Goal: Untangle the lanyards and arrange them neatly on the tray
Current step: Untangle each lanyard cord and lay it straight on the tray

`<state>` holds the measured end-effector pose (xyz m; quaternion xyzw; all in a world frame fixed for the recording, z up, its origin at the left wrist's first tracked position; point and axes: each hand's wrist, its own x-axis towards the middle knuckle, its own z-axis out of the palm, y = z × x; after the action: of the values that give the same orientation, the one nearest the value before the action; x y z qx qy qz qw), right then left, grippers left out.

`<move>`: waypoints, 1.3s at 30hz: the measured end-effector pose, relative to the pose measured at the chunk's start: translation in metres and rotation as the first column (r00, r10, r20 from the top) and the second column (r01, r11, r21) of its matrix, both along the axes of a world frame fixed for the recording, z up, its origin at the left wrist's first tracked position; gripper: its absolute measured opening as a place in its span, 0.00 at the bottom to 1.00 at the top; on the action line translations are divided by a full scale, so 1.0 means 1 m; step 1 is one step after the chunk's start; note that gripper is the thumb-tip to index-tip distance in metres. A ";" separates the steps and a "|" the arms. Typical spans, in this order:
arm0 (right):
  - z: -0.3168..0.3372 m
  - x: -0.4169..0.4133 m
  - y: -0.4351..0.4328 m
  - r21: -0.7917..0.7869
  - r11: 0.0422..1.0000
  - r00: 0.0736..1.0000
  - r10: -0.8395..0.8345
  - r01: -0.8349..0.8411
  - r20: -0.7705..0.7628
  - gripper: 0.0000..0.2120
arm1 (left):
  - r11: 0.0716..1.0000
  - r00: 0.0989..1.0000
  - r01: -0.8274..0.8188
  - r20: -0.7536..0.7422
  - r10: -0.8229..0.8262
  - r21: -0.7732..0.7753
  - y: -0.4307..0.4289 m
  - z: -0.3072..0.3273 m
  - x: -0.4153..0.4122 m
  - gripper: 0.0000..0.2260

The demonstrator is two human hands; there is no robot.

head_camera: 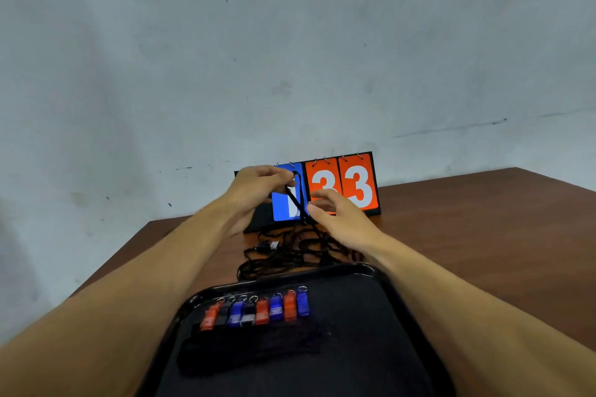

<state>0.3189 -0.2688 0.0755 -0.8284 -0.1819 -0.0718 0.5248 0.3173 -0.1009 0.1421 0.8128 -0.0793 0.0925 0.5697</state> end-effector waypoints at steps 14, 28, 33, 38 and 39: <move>0.023 -0.021 -0.012 0.190 0.980 0.990 0.083 -0.061 -0.112 0.09 | 0.980 0.997 -0.033 -0.069 0.020 -0.194 -0.011 -0.002 -0.009 0.09; 0.030 -0.030 -0.028 0.210 0.974 0.988 -0.059 0.089 -0.145 0.09 | 0.802 0.865 -0.083 0.443 -0.237 0.592 -0.024 -0.025 -0.044 0.09; 0.032 -0.039 -0.028 0.247 0.966 0.986 -0.040 0.080 -0.163 0.07 | 0.777 0.876 -0.097 0.425 -0.230 0.622 -0.030 -0.027 -0.053 0.10; 0.035 -0.048 -0.028 0.260 0.963 0.985 -0.027 0.071 -0.170 0.05 | 0.719 0.789 -0.190 0.540 -0.293 0.669 -0.031 -0.025 -0.064 0.12; 0.036 -0.050 -0.028 0.260 0.963 0.985 -0.025 0.069 -0.169 0.05 | 0.712 0.770 -0.205 0.561 -0.306 0.671 -0.030 -0.024 -0.065 0.12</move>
<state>0.2688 -0.2967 0.1119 -0.7580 -0.1071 -0.0395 0.6422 0.2526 -0.1305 0.1180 0.8818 -0.3197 0.3080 0.1592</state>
